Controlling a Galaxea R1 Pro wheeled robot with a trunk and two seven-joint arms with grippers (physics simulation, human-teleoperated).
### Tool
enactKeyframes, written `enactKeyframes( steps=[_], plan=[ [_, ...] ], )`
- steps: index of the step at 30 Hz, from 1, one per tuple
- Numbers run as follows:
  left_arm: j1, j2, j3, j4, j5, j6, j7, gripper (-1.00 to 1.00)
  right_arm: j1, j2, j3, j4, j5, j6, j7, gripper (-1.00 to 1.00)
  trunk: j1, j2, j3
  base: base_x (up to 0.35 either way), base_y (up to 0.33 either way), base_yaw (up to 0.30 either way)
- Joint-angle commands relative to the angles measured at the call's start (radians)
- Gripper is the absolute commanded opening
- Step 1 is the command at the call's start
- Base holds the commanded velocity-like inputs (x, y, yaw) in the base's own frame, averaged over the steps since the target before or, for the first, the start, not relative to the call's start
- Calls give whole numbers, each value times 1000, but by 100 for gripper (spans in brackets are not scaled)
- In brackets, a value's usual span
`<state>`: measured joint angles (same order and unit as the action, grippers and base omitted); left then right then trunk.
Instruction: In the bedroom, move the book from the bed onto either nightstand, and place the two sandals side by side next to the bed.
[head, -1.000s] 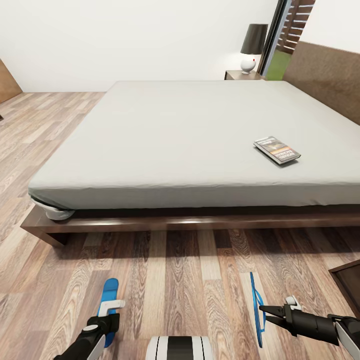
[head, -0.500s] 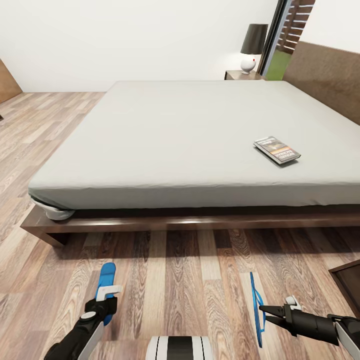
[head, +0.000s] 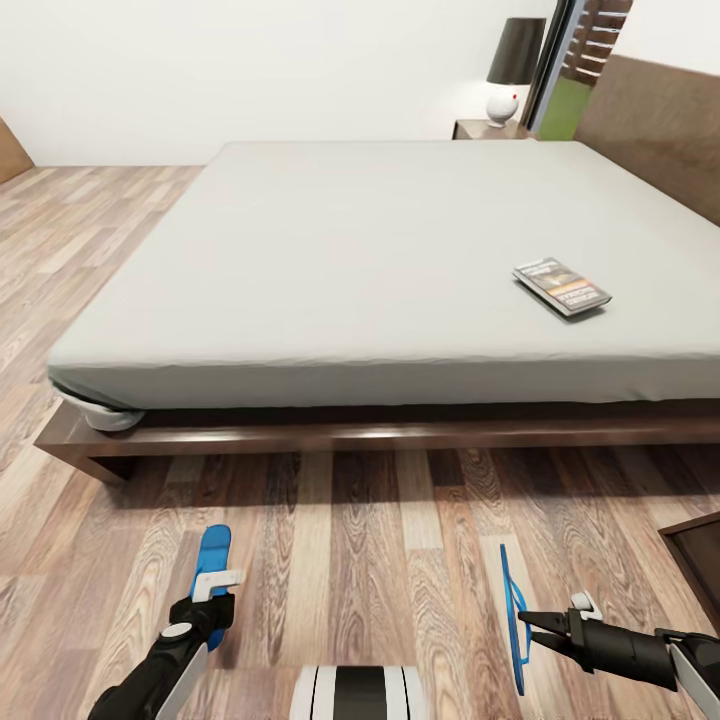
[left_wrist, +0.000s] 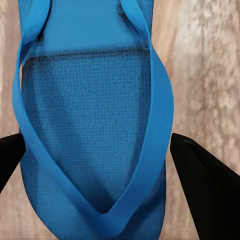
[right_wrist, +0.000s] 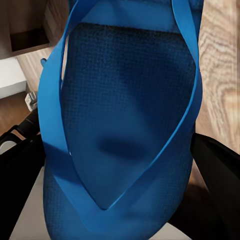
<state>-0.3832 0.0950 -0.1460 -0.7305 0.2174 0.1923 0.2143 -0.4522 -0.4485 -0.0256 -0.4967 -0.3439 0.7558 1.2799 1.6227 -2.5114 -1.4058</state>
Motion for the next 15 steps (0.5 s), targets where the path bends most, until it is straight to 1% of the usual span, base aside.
enactKeyframes(
  steps=[1, 7, 15],
  plan=[
    [-1, 2, -7, -2, 10, 4, 10, -100, 0, 0, -1, 0, -4, 8, 1, -100, 0, -1, -5, 0, 0, 0],
    [0, 2, -7, -4, 11, 1, 9, -100, 0, 0, -1, 0, -4, 7, 1, -100, 3, -2, -28, 0, 0, 0],
    [-1, 1, -7, -6, 11, -3, 2, -100, 0, 0, -1, 0, -6, 8, 1, -100, 3, -2, -28, 0, 3, 0]
  ],
)
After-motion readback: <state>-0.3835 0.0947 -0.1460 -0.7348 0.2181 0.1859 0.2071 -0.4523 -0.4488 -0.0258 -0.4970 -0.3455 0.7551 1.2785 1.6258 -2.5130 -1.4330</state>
